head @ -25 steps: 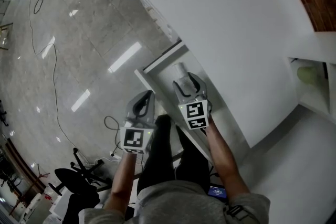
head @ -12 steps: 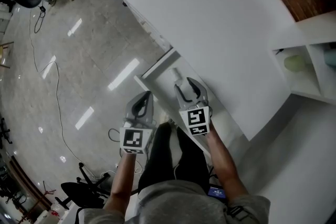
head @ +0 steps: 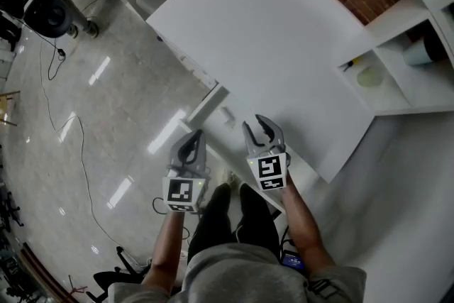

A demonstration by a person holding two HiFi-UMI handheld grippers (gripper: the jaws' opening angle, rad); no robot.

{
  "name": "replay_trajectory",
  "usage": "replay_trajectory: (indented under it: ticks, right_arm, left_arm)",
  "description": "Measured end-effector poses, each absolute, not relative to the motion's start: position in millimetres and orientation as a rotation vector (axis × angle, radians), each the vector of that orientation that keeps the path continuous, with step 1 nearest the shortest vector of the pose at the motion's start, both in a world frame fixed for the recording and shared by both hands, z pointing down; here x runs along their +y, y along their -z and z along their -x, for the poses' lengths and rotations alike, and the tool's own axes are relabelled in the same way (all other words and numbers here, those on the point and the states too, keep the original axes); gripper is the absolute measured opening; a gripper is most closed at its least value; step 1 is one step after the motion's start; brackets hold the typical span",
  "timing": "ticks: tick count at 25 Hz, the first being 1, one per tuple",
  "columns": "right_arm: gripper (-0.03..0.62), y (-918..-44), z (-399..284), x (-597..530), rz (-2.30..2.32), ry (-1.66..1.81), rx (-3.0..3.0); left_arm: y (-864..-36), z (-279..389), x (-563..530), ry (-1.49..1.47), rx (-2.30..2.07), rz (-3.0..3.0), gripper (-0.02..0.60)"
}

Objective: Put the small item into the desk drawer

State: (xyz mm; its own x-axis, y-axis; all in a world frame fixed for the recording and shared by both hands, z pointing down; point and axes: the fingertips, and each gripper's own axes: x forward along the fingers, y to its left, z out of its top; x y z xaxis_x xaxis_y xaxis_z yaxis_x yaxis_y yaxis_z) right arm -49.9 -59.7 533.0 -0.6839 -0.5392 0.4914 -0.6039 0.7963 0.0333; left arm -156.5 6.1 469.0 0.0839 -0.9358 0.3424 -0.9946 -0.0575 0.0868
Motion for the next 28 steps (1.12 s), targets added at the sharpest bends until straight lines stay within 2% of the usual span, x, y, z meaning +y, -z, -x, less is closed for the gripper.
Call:
replay_trajectory:
  ticks: [13, 28]
  right_arm:
    - [0.093, -431.6, -33.7, -52.7, -1.247, -0.14, -2.495]
    - [0.02, -381.0, -98.7, -1.7, -1.546, -0.143, -2.445]
  left_arm:
    - [-394.9, 98.4, -6.7, -0.258, -1.808, -2.336, 0.012]
    - [-358.5, 33.2, 15.4, -0.255, -1.616, -2.534, 0.012]
